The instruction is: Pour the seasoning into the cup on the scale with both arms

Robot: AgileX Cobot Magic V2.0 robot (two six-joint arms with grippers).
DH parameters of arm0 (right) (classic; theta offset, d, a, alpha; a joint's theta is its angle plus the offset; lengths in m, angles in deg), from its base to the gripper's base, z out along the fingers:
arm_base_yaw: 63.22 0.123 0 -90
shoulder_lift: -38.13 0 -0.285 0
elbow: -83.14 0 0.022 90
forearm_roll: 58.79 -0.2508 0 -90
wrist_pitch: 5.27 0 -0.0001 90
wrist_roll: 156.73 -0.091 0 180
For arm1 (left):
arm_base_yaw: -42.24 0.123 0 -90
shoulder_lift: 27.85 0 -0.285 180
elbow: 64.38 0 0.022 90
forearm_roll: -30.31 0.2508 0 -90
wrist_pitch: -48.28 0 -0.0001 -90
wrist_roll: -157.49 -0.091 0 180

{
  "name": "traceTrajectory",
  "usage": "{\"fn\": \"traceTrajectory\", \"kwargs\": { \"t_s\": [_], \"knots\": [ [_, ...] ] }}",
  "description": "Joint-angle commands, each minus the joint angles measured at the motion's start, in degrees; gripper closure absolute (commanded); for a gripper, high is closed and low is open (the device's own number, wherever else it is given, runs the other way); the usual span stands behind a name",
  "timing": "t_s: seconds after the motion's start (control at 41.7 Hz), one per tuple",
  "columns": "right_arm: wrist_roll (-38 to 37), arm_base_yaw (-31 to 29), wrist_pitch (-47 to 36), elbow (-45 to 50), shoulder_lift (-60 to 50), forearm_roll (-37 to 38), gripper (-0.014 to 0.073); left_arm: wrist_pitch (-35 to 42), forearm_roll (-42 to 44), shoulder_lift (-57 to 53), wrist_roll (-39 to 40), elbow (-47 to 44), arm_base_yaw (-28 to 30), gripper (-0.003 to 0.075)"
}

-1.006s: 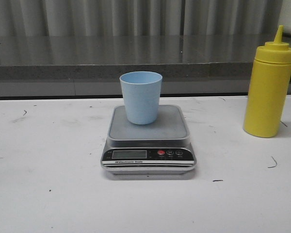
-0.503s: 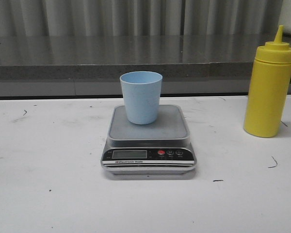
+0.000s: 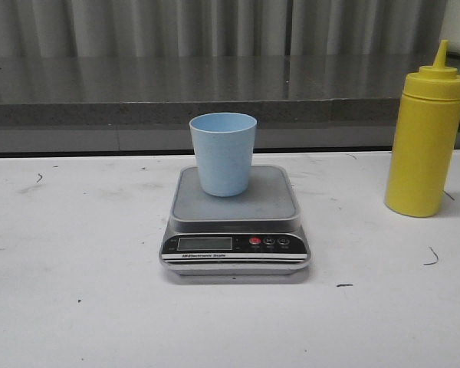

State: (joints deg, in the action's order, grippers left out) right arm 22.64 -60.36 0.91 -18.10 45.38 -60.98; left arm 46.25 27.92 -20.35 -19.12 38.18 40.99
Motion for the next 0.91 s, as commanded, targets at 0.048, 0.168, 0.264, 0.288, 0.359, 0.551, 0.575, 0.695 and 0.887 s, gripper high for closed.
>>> {"fn": "traceTrajectory", "kwargs": {
  "t_s": [0.048, 0.168, 0.264, 0.288, 0.359, 0.551, 0.575, 0.695, 0.887],
  "knots": [
    [-0.5, -0.38, -5.36, -0.32, -1.0, 0.05, 0.071, 4.71, 0.03, -0.94, 0.17, -1.43, 0.08, 0.074],
    [-1.93, -0.38, -5.68, -0.32, -1.0, -0.18, 0.071, 4.71, 0.03, -0.94, 0.17, -1.43, 0.08, 0.074],
    [-3.05, -0.38, -5.84, -0.32, -1.0, -0.18, 0.071, 4.71, 0.03, -0.94, 0.17, -1.43, 0.08, 0.074],
    [-3.05, -0.38, -5.84, -0.32, -1.0, -0.18, 0.071, 4.71, 0.03, -0.94, 0.17, -1.43, 0.08, 0.074],
    [-2.62, -0.38, -6.18, -0.32, -1.0, -0.12, 0.071, 4.71, 0.03, -0.94, 0.17, -1.43, 0.08, 0.074],
    [-2.62, -0.38, -6.18, -0.32, -1.0, -0.12, 0.071, 4.71, 0.03, -0.94, 0.17, -1.43, 0.08, 0.074],
    [-2.62, -0.38, -6.18, -0.32, -1.0, -0.12, 0.071, 4.71, 0.03, -0.94, 0.17, -1.43, 0.08, 0.074],
    [-2.62, -1.13, -6.18, -0.32, -1.0, -0.12, 0.071, 4.71, 0.03, -0.94, 0.17, -1.43, 0.08, 0.074],
    [-2.62, -3.15, -6.18, -0.32, -1.0, -0.12, 0.071, 4.71, 0.03, -0.94, 0.17, -1.43, 0.08, 0.074]
  ]
}}
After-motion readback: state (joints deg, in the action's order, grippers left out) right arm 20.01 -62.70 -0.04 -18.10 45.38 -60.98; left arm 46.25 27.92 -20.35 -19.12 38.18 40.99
